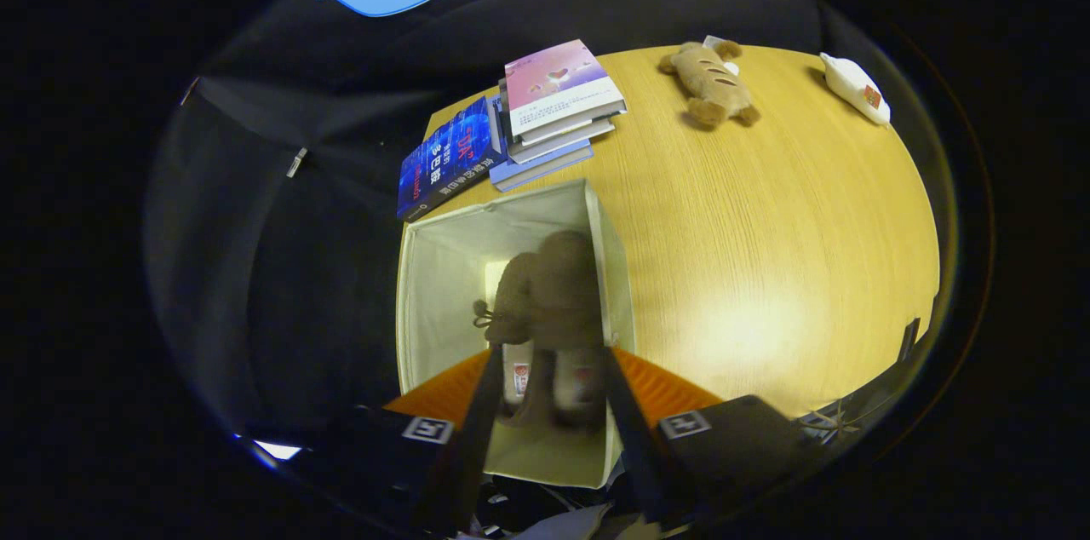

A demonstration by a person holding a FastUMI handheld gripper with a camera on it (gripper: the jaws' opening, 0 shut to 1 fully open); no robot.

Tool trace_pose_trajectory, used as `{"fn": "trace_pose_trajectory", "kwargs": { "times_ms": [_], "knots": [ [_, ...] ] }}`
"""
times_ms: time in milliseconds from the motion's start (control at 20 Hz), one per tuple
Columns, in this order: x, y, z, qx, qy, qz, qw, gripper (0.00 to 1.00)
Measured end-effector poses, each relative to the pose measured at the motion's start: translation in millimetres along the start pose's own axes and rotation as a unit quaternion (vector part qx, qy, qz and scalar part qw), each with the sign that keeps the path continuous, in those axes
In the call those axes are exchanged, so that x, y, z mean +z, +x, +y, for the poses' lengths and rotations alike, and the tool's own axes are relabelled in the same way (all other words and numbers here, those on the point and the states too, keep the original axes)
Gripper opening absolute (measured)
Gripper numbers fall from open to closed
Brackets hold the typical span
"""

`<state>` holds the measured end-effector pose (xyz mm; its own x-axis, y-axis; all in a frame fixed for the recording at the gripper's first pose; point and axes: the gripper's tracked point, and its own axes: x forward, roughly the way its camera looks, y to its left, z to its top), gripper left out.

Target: Open the storage box then place both shoes into the box .Put the left shoe in first, then the right shoe, with the right side of both shoes facing outward in a uniform manner.

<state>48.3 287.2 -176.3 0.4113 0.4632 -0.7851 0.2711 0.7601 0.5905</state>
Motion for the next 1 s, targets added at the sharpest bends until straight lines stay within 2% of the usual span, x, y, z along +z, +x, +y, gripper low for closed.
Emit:
{"fn": "trace_pose_trajectory", "kwargs": {
  "times_ms": [50, 100, 450, 650, 850, 1000],
  "knots": [
    [5, 0, 2, 0.003, -0.003, -0.007, 1.000, 0.99],
    [6, -4, 1, 0.003, -0.003, -0.009, 1.000, 1.00],
    [18, -19, 1, 0.036, -0.005, -0.038, 0.999, 0.99],
    [33, -37, -13, 0.045, -0.016, -0.085, 0.995, 0.99],
    [60, -68, -48, 0.023, -0.045, -0.154, 0.987, 0.99],
    [84, -91, -83, -0.009, -0.080, -0.216, 0.973, 0.99]
  ]
}}
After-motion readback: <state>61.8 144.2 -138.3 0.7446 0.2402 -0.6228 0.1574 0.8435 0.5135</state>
